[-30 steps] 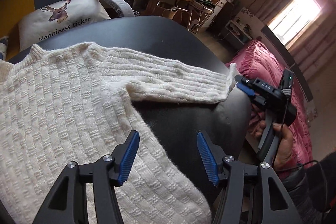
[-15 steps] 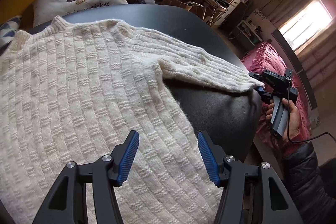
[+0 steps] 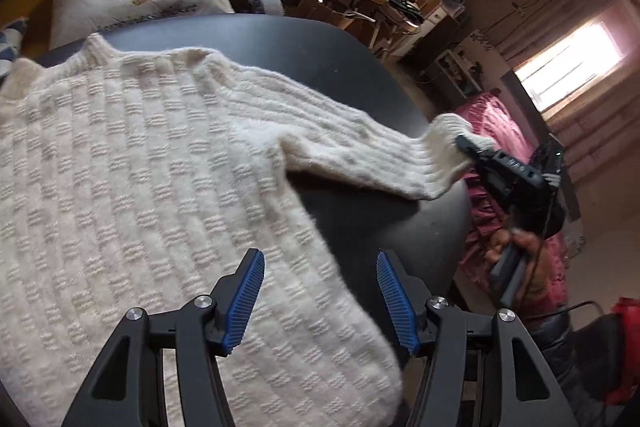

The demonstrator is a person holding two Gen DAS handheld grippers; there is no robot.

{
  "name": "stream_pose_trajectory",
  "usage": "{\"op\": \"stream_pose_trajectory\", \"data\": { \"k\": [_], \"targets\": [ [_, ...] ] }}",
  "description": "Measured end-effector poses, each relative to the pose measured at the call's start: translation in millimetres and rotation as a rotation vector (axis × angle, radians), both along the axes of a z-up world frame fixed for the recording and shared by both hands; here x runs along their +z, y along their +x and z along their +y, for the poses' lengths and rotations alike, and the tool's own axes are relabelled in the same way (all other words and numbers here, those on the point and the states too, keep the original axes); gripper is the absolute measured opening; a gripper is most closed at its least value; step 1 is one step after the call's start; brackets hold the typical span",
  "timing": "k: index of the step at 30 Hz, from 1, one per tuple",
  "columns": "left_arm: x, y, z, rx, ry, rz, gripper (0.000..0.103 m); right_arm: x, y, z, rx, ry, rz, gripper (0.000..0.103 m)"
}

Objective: Fold clothes

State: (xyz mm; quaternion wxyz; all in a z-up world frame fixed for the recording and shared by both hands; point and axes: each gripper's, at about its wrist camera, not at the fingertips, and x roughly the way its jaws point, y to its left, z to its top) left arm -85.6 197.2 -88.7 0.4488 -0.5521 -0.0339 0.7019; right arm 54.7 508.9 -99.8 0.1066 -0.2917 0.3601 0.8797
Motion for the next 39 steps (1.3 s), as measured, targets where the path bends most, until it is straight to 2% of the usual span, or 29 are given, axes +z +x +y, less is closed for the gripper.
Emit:
{"op": "stream_pose_trajectory", "data": {
  "k": [3,8,13,18,23,25,27,29,30,31,32,35,36,37,38,39],
  "targets": [
    [11,-16,19,-0.001,0.068,-0.095,0.063,3,-27,-42,0.125,0.088,-0.037,0.005],
    [12,-43,52,0.038,0.097,-0.211,0.067,0,-61,-100,0.280,0.215,-0.104,0.005],
    [0,-63,66,0.057,0.104,-0.310,0.071,-8,-74,-163,0.418,0.474,-0.180,0.005],
    [-9,-80,62,0.069,0.075,-0.359,0.072,-19,-75,-218,0.521,0.741,-0.241,0.005],
    [-16,-85,64,0.022,0.026,-0.392,0.076,-31,-70,-268,0.611,1.039,-0.285,0.005],
    [-19,-85,67,-0.005,-0.007,-0.394,0.076,-36,-67,-281,0.631,1.120,-0.295,0.005],
    [-25,-83,67,-0.015,-0.034,-0.402,0.076,-38,-65,-288,0.642,1.159,-0.294,0.005],
    [-31,-80,65,-0.017,-0.058,-0.417,0.069,-40,-64,-290,0.641,1.172,-0.296,0.005],
    [-34,-79,63,-0.013,-0.064,-0.423,0.062,-39,-64,-290,0.636,1.173,-0.294,0.005],
    [-37,-77,63,-0.017,-0.065,-0.426,0.040,-39,-64,-288,0.628,1.176,-0.292,0.005],
    [-38,-78,63,-0.023,-0.069,-0.417,0.027,-39,-64,-287,0.620,1.178,-0.290,0.005],
    [-34,-73,61,-0.033,-0.059,-0.366,0.013,-38,-63,-283,0.606,1.180,-0.277,0.005],
    [-30,-72,60,-0.029,-0.055,-0.345,0.011,-38,-61,-283,0.603,1.185,-0.267,0.008],
    [-25,-72,61,-0.028,-0.053,-0.318,0.008,-36,-60,-282,0.597,1.187,-0.255,0.014],
    [-21,-72,62,-0.023,-0.058,-0.288,0.007,-33,-58,-279,0.582,1.184,-0.241,0.026],
    [-15,-75,62,-0.013,-0.055,-0.271,0.007,-29,-56,-275,0.563,1.175,-0.226,0.028]
  ]
}}
